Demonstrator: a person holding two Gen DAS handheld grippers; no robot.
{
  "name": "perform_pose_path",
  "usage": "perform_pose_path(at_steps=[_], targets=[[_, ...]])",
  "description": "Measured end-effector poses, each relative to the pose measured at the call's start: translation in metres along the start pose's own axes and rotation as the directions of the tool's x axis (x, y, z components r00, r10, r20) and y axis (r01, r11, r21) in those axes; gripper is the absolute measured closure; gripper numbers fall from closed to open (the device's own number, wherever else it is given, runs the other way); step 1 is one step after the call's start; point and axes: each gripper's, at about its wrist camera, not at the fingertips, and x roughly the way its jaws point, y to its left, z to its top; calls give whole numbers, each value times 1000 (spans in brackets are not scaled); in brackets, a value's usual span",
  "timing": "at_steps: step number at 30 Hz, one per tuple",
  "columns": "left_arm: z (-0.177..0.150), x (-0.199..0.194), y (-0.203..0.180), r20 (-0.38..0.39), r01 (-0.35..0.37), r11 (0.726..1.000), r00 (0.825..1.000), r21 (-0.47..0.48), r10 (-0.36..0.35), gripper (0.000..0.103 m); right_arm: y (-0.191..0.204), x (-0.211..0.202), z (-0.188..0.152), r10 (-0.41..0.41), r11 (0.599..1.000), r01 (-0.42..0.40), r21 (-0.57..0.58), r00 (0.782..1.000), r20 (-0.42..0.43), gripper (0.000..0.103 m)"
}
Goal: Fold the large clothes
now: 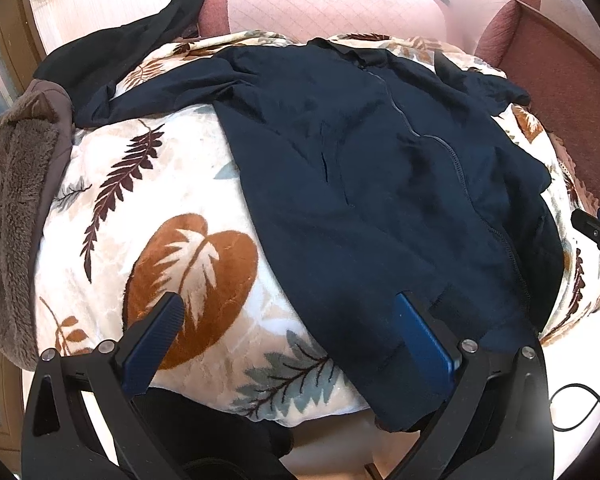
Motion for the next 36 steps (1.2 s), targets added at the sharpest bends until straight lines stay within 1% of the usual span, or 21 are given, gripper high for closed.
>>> perform_pose_path(at_steps=[4,18,27,36], targets=[[1,-2,-5,-1,3,1000,1000,8,-3,0,-7,-2,-2,13,1000,-13,9,1000,6,2],[3,-1,-15,-13,2,1000,1000,31,-2,0,-25,-3,-6,10,999,-11,46,1000,8,2],[2,-3,-18,-7,9,999,1000,37,-8,0,-22,-2,-5,14,999,-14,34,1000,7,2],[1,-7,-23,1,15,999,1000,40,-15,0,-15,-6,-12,15,1000,-15,4,1000,8,2]])
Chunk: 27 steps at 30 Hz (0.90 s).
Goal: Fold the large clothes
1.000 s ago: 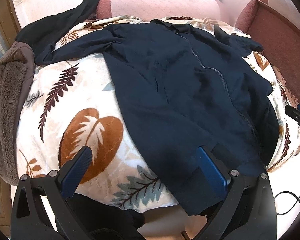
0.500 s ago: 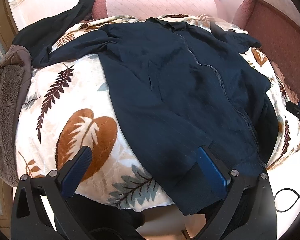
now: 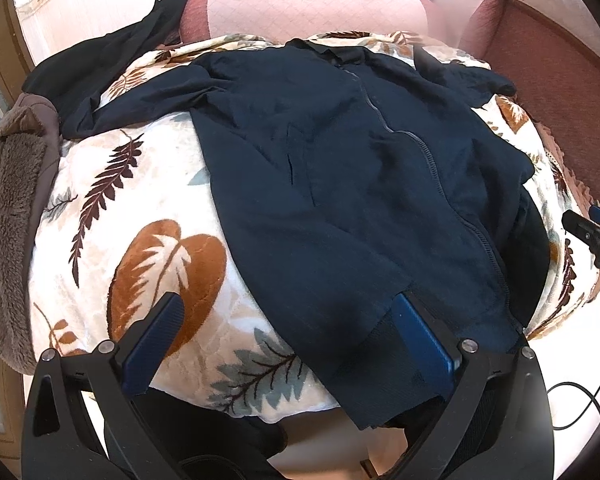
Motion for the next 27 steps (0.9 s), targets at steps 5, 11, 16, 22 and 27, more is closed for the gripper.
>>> perform_pose_path(at_steps=[5,11,16,22,27], targets=[[-1,-1,-2,-8,5,1000,1000,-6,-5,0,-1,-4,-3,4,1000,-4,6,1000,5,2],[-2,-3,-7,-11,10,1000,1000,-2,-10,0,-2,-6,-5,14,1000,-14,7,1000,7,2],[-1,-4,-11,-9,7,1000,1000,4,-7,0,-2,-5,-7,21,1000,-21,7,1000,7,2],[1,-2,-14,-16,5,1000,1000,8,-4,0,-6,-2,-8,26,1000,-26,17,1000,2,2],[3,1,-16,-23,6,1000,1000,11,-6,0,-8,1,-9,22,1000,-22,18,1000,-3,2]])
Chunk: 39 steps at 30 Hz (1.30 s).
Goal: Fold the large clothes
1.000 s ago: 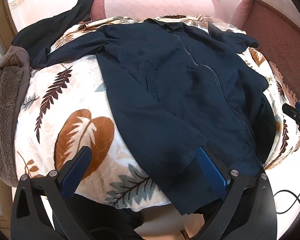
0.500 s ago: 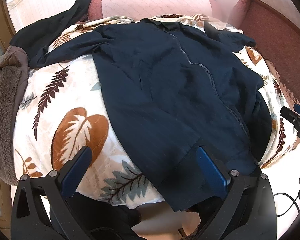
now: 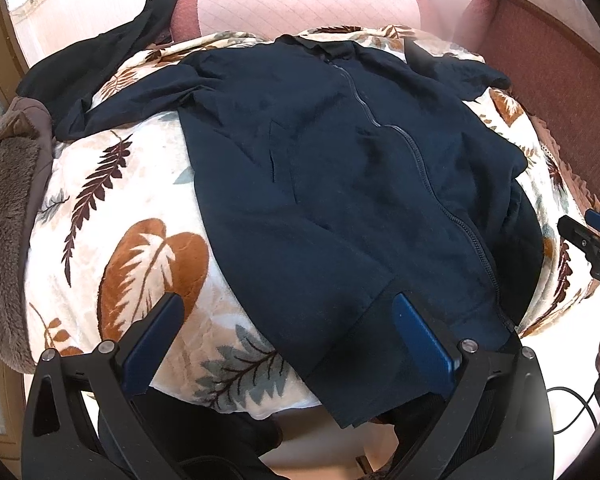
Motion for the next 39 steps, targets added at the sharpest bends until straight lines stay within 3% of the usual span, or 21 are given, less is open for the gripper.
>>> perform_pose_path(at_steps=[6,12,17,19,21,22,23,24,25,27,28,30,32,34,37,39], targets=[[3,6,3,-22,15,1000,1000,-15,-15,0,-6,7,3,-13,1000,13,3,1000,-9,2],[19,15,19,-69,41,995,997,-90,-47,0,-15,31,7,-22,1000,23,7,998,-51,2],[24,33,14,-160,100,984,979,-148,-123,0,-14,63,6,-31,999,30,-13,994,-107,3],[18,43,3,-213,135,978,963,-156,-167,0,-10,78,2,-10,1000,6,-27,988,-151,10],[8,54,-13,-279,165,976,939,-141,-199,0,-6,83,-2,48,998,-53,-20,984,-171,33],[2,59,-22,-307,172,977,930,-124,-203,0,-5,80,-4,69,997,-72,-19,986,-155,38],[-3,65,-30,-333,168,981,923,-100,-192,0,-3,77,-4,90,995,-94,-23,986,-138,54],[-7,70,-36,-351,146,987,922,-73,-162,0,-2,73,-4,111,993,-115,-25,986,-127,80],[-11,76,-40,-361,102,994,926,-41,-110,14,-3,71,-3,124,992,-128,-21,985,-122,95],[-12,75,-34,-358,83,995,929,-56,-98,28,-7,59,-2,170,985,-169,12,981,-94,97],[-10,70,-28,-347,97,992,931,-79,-118,55,-14,46,-1,214,976,-211,42,975,-65,97],[-9,54,-7,-331,132,984,929,-123,-166,79,-28,19,-1,282,956,-280,92,959,-10,97],[-16,39,23,-314,128,977,933,-168,-176,79,-45,-9,-6,318,938,-322,129,947,51,98],[-33,38,48,-330,107,973,928,-206,-172,78,-58,-18,-19,322,931,-327,162,945,58,98],[-57,40,77,-382,73,962,908,-264,-174,78,-66,8,-48,314,929,-295,222,948,-55,98],[-68,33,89,-372,97,952,905,-291,-206,78,-70,28,-64,327,922,-284,263,936,-134,98]])
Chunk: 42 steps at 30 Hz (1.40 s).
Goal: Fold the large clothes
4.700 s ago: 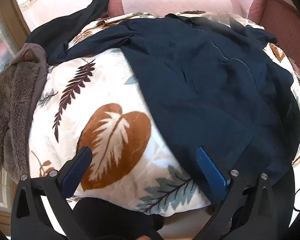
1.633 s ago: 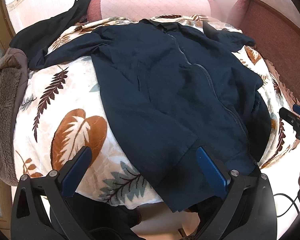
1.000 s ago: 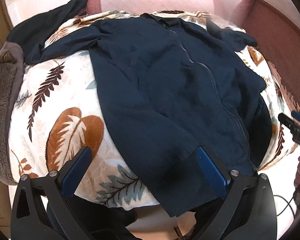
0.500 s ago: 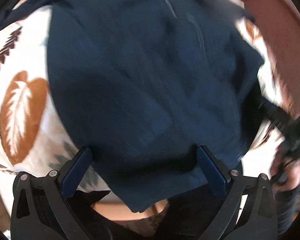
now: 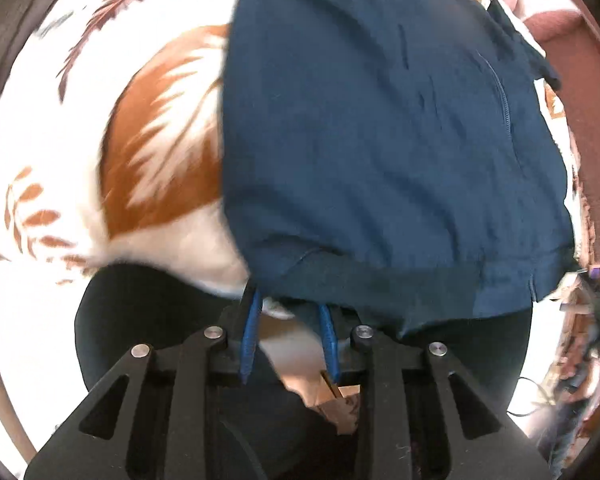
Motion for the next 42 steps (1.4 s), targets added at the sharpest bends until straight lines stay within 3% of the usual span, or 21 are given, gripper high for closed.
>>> perform_pose_path(at_steps=[2,5,7,9,11,13,17,19,21,24,27,28,32,35,37,38,41,42], targets=[[-5,-16,10,33,62,998,998,-8,-61,78,-7,6,-2,-4,999,5,41,1000,-29,97],[2,-52,9,152,88,996,984,29,-91,77,0,-15,19,-5,998,2,58,998,59,91],[18,-71,-1,239,81,995,967,62,-93,56,13,-26,38,-2,1000,-1,24,990,141,86],[37,-77,-15,310,49,995,948,82,-72,46,27,-28,55,-19,1000,21,-7,982,189,69],[57,-63,-30,331,28,995,942,101,-60,46,37,-17,72,-14,999,20,-28,976,216,69],[71,-40,-38,318,-1,995,948,95,-29,46,42,7,80,-22,999,30,-35,979,202,69],[87,16,-53,229,-81,993,972,89,59,46,33,70,82,-136,988,138,-74,990,33,77],[85,13,-66,265,-101,986,962,130,63,46,28,54,94,-85,994,89,-67,995,50,79],[92,0,-76,280,-60,983,960,173,9,46,17,33,120,-41,999,42,-14,994,106,76],[110,-17,-85,336,-44,980,941,195,-24,44,-21,2,179,-39,993,12,121,973,226,70],[138,-24,-93,384,-36,979,922,199,-44,42,-65,-5,242,-106,965,28,260,951,289,56],[147,-22,-93,388,-34,981,920,193,-44,42,-80,-2,259,-125,954,32,298,947,297,55],[188,-13,-97,369,-24,984,929,174,-42,42,-138,31,321,-174,881,9,473,936,306,48],[207,0,-96,351,-7,986,935,167,-53,42,-173,66,349,-122,800,-105,590,936,332,48],[218,8,-101,344,4,985,937,172,-64,42,-188,84,366,-79,757,-195,624,920,384,47],[222,11,-100,343,8,985,937,173,-68,42,-192,97,373,-66,742,-222,632,914,399,41],[241,20,-102,340,19,984,937,178,-79,42,-194,125,391,-62,729,-233,644,914,401,38],[247,21,-103,340,20,984,937,178,-81,42,-192,129,396,-56,743,-227,630,917,396,44]])
